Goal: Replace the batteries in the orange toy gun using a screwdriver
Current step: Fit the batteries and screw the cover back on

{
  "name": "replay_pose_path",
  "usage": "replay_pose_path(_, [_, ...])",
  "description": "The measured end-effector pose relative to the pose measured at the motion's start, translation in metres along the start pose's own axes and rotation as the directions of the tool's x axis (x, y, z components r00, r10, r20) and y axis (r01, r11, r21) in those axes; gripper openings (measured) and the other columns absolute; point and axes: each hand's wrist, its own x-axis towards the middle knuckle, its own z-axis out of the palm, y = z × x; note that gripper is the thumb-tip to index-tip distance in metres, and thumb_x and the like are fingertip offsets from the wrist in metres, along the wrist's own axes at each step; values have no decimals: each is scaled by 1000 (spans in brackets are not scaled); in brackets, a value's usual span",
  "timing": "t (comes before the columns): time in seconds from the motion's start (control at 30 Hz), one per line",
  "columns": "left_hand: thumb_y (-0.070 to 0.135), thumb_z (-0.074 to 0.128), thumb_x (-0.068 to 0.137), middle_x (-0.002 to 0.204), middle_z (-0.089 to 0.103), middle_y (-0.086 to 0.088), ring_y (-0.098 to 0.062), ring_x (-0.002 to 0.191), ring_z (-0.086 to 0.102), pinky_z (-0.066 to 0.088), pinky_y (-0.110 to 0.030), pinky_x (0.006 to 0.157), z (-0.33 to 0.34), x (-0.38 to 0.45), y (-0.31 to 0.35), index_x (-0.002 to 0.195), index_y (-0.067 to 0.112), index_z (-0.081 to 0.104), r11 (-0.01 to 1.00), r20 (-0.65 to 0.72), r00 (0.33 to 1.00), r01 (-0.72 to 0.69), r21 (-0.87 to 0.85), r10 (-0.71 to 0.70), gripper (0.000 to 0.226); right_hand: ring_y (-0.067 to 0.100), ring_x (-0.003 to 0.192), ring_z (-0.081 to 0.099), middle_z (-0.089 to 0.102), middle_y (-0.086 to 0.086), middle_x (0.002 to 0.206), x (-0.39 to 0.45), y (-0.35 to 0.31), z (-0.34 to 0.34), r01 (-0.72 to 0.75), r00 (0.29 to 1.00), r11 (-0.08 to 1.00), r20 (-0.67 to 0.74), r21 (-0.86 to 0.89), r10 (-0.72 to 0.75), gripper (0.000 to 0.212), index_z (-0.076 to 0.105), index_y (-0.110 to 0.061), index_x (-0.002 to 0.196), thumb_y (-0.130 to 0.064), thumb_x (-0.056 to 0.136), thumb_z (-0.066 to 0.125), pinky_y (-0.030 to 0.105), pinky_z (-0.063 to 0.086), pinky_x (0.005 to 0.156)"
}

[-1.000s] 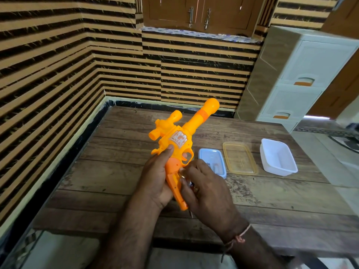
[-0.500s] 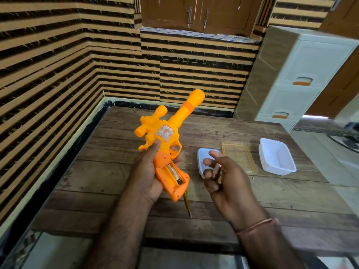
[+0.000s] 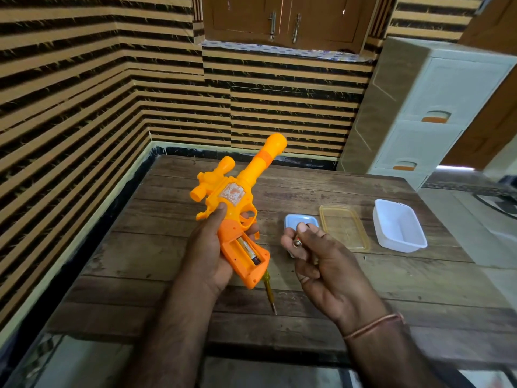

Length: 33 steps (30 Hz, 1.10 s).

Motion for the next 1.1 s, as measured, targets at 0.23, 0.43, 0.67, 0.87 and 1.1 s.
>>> replay_pose_path(0.23, [41,53,94,110,71,-19,-33,90,69,49,-54,92,2,-1,-1,127,10,60,999,-15,1000,22,-28,-23,46,7,42,48,59,5,58,-12,9,14,316,947,738,151,-597,-283,9,66,-1,79,-3,81,74,15,37,42])
replay_pose_path(0.43, [39,48,98,104,72,-16,-30,84,70,55,-45,79,2,-2,1,128,9,59,999,7,1000,16,-38,-15,44,-4,58,59,73,-4,76,-18,12,18,359,932,677,277,-643,-232,26,73,-10,86,13,84,63,12,44,56])
replay_pose_path(0.67, [41,47,98,100,72,-15,-29,84,70,48,-49,94,3,-2,0,128,7,59,999,23,999,23,-39,-22,47,4,88,66,71,-4,93,-19,12,11,450,893,317,406,-835,-197,18,73,-19,98,-5,86,69,16,50,78])
replay_pose_path(0.87, [43,44,99,92,72,-13,-27,81,67,52,-41,77,5,-2,-3,121,6,62,997,49,996,72,-20,-71,46,-2,67,59,65,-15,72,-20,12,12,489,845,39,462,-871,-270,15,68,-24,82,-9,84,68,13,43,61])
replay_pose_path(1.1, [41,48,98,103,70,-18,-30,83,67,50,-47,85,8,-4,-5,121,8,62,997,53,996,80,-21,-78,43,-1,54,48,66,-9,74,-31,2,21,514,800,-129,529,-848,-284,5,69,-24,77,-21,80,66,10,33,52])
